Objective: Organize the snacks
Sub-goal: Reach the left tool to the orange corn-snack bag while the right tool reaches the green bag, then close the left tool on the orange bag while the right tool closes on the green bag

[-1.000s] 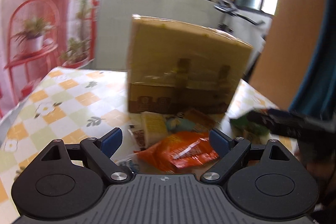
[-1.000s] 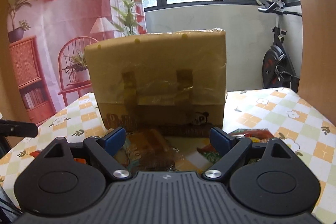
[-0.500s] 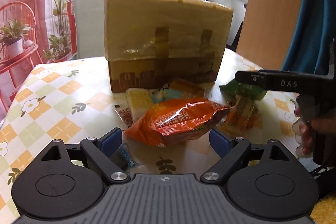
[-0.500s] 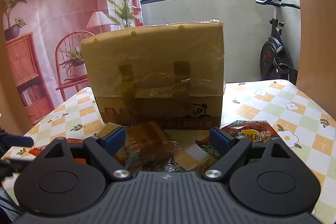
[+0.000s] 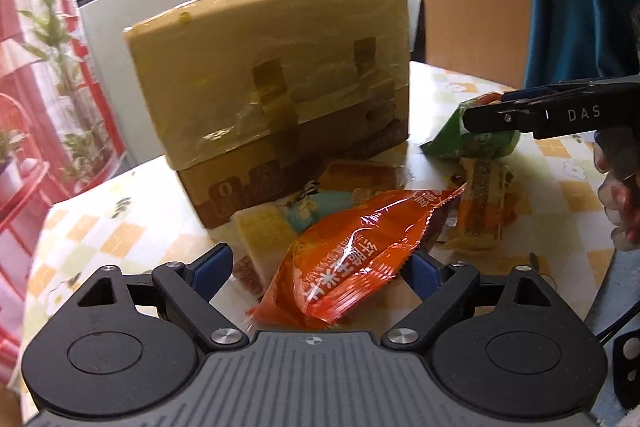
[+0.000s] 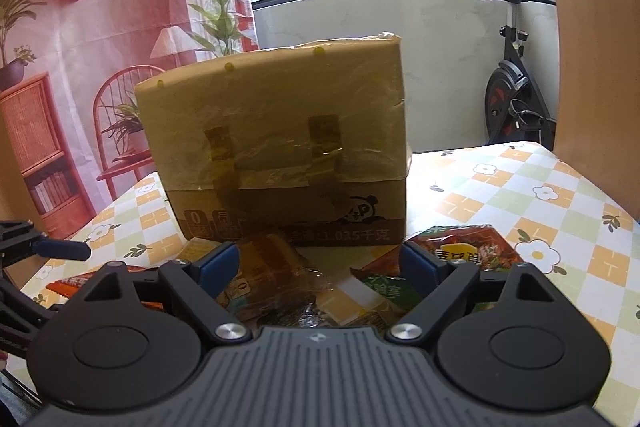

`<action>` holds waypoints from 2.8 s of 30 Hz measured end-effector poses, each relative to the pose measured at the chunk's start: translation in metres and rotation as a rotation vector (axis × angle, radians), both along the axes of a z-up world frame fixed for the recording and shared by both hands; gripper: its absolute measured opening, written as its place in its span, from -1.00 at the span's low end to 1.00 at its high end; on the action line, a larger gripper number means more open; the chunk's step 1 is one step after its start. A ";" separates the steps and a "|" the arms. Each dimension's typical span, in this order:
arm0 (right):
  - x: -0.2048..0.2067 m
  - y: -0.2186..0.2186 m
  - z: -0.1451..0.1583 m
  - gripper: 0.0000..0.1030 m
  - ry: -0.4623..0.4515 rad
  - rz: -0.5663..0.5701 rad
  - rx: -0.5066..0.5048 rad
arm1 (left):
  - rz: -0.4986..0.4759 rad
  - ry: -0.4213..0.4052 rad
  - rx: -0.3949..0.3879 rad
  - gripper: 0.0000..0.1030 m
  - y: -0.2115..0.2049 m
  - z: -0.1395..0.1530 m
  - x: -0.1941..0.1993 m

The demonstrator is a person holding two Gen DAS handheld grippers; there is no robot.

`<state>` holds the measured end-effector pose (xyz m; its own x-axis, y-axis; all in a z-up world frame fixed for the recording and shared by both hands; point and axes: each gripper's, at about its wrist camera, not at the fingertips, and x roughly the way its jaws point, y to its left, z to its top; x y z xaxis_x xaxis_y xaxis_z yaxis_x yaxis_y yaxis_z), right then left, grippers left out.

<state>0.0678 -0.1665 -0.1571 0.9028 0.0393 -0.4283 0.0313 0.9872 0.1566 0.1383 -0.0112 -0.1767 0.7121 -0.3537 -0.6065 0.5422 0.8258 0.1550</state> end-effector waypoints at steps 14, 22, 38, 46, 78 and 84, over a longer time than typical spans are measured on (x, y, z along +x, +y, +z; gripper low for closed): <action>-0.004 -0.027 0.005 0.73 -0.015 -0.107 -0.077 | 0.103 0.049 -0.241 0.88 0.008 -0.004 0.032; 0.006 -0.028 -0.014 0.75 0.084 -0.112 -0.227 | 0.221 0.058 -0.321 0.88 0.015 -0.009 0.053; 0.040 -0.035 -0.049 0.91 0.130 -0.110 -0.385 | 0.226 0.134 -0.306 0.70 0.016 -0.028 0.052; 0.038 -0.042 -0.045 0.91 0.121 -0.110 -0.375 | 0.241 0.120 -0.362 0.12 0.024 -0.028 0.048; 0.060 -0.061 -0.040 0.89 0.133 -0.057 -0.268 | 0.252 0.080 -0.374 0.09 0.023 -0.035 0.039; 0.056 -0.070 -0.050 0.78 0.142 -0.082 -0.156 | 0.247 0.072 -0.359 0.09 0.020 -0.036 0.036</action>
